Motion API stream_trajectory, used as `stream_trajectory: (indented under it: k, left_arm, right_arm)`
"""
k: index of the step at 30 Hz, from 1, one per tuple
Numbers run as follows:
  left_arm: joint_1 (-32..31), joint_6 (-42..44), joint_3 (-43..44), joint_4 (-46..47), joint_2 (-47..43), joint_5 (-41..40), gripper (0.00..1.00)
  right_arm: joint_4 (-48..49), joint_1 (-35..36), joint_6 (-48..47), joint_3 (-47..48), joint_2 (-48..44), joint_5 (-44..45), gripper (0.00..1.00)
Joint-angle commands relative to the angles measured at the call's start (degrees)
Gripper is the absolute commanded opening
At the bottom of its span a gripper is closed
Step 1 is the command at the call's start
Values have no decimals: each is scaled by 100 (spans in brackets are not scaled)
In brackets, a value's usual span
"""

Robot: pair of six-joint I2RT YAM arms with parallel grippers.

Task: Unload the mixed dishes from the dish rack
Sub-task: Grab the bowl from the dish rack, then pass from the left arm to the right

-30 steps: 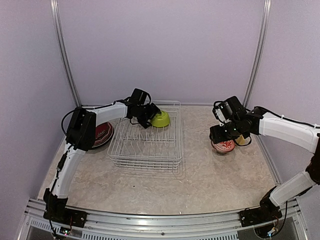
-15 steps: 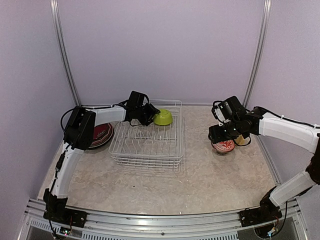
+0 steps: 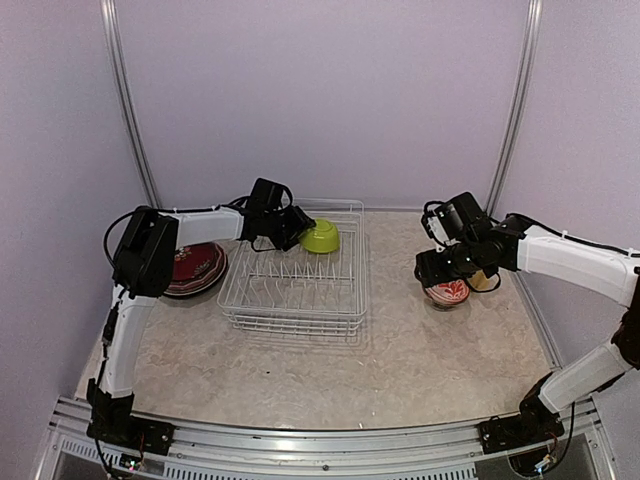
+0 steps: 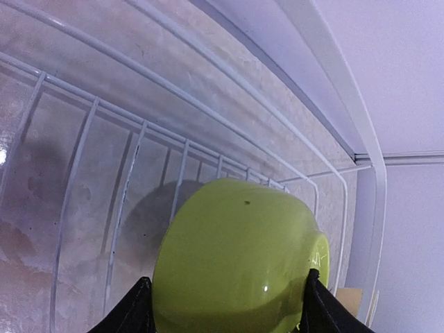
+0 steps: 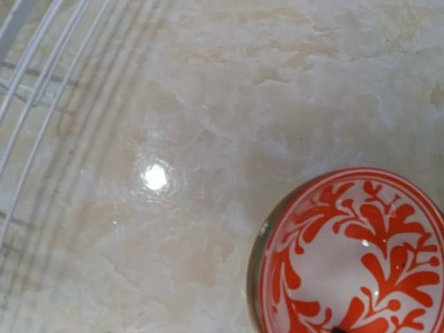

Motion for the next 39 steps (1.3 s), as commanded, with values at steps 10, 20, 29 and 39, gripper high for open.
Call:
stream_trajectory:
  k: [10, 20, 29, 39]
  left_arm:
    - [-128, 1552, -346, -26, -1419, 366, 37]
    - [-59, 1894, -1321, 639, -2407, 1957, 37]
    - [-211, 2194, -2192, 1286, -3240, 2475, 37]
    - [-43, 284, -3121, 3546, -3556, 3744, 36]
  right_arm:
    - [386, 151, 32, 37, -40, -115, 66]
    - [1640, 133, 179, 175, -109, -1619, 77]
    - [3866, -36, 1408, 316, 163, -3873, 97]
    - [7194, -238, 3481, -391, 656, -5484, 92]
